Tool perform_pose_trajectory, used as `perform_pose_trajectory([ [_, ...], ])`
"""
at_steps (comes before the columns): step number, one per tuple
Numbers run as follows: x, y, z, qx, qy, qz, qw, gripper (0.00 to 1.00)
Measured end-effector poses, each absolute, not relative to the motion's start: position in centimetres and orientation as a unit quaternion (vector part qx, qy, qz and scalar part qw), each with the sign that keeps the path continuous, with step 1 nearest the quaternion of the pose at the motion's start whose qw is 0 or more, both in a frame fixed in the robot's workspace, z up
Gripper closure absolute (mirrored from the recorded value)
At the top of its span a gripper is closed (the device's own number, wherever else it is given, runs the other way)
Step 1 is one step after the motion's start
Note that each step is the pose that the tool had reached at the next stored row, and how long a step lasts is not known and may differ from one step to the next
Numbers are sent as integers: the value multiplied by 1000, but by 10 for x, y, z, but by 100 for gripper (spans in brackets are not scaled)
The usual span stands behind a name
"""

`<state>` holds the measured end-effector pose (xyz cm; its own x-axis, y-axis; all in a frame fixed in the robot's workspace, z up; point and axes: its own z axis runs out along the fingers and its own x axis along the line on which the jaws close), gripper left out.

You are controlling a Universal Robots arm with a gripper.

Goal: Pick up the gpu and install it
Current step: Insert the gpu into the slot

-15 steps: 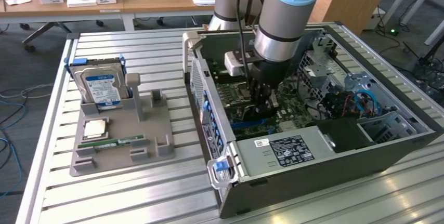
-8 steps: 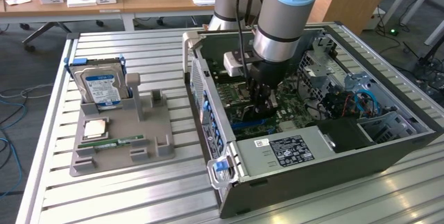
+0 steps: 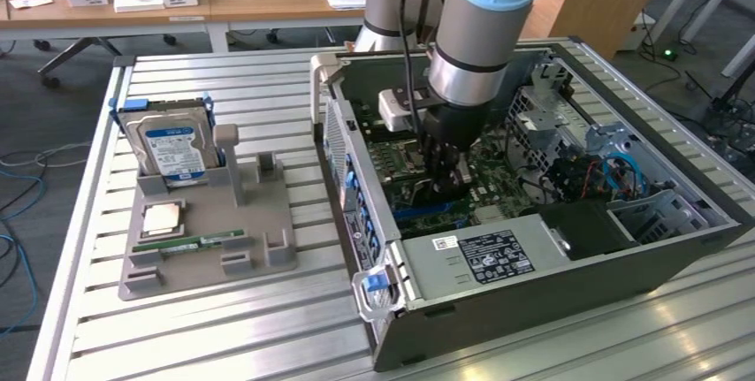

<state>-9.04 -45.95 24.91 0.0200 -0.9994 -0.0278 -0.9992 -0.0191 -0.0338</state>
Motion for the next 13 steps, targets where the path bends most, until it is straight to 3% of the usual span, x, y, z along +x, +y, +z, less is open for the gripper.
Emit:
perform_pose_trajectory([
  [13, -92, -460, 249, -714, 700, -2, 22, 74],
])
